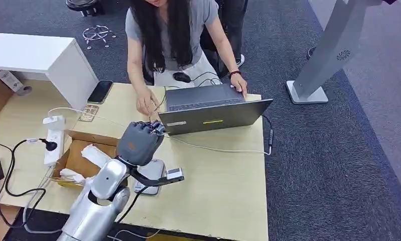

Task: Pass the card to the sensor for recognition and then transmit it.

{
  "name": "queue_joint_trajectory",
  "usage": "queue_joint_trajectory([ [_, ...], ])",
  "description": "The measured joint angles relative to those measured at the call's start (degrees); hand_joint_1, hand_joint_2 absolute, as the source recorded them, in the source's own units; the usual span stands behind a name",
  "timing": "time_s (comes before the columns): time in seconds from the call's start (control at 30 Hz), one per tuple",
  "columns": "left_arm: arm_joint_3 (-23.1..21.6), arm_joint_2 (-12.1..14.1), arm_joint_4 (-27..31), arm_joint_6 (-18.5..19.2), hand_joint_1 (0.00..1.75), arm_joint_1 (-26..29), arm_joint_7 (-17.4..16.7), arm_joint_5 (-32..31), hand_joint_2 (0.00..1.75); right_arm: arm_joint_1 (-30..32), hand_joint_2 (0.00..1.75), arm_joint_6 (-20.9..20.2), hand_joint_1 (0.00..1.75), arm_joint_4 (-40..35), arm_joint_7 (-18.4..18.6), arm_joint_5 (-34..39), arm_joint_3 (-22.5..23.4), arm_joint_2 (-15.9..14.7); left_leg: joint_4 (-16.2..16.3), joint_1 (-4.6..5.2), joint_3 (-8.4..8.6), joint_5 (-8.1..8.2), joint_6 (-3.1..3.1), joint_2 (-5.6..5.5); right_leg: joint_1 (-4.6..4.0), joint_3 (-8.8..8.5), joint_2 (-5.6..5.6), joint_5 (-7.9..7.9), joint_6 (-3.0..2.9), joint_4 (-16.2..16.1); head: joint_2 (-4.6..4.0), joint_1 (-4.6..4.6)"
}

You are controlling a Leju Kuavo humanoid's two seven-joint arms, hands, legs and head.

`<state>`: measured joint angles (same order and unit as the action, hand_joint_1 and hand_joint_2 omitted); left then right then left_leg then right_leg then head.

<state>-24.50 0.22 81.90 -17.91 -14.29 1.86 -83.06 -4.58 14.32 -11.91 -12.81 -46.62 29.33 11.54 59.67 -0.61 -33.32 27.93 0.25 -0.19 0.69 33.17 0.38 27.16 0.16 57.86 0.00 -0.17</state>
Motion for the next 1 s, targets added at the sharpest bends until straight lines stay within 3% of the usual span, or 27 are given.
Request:
queue_joint_trajectory([
  [0.27,-1.47,-0.55,-0.50,2.59,1.75,1.36,-5.25,-0.07,1.75,0.01,1.75,0.26,0.00,0.00,-0.13,0.33,1.31,0.00,0.00,-0.01,-0.01,0.00,0.00,0.00,0.00,0.02,0.00,0.00,0.00,0.00,0.00,0.00],
  [0.6,-2.30,-1.51,-0.81,2.15,1.75,5.96,-5.23,0.48,1.75,0.05,1.75,0.85,0.00,0.00,-0.24,0.57,2.76,0.00,0.00,0.00,-0.04,0.03,0.03,0.00,0.00,0.04,0.00,0.01,0.01,-0.01,0.00,0.00],
  [1.0,-2.65,-1.90,-0.87,1.17,1.75,7.87,-5.21,0.96,1.75,0.06,1.75,0.87,0.00,0.00,-0.20,0.31,3.65,0.00,0.00,0.00,-0.05,0.03,0.04,0.00,0.00,0.04,0.00,0.01,0.01,-0.01,0.00,0.00],
])
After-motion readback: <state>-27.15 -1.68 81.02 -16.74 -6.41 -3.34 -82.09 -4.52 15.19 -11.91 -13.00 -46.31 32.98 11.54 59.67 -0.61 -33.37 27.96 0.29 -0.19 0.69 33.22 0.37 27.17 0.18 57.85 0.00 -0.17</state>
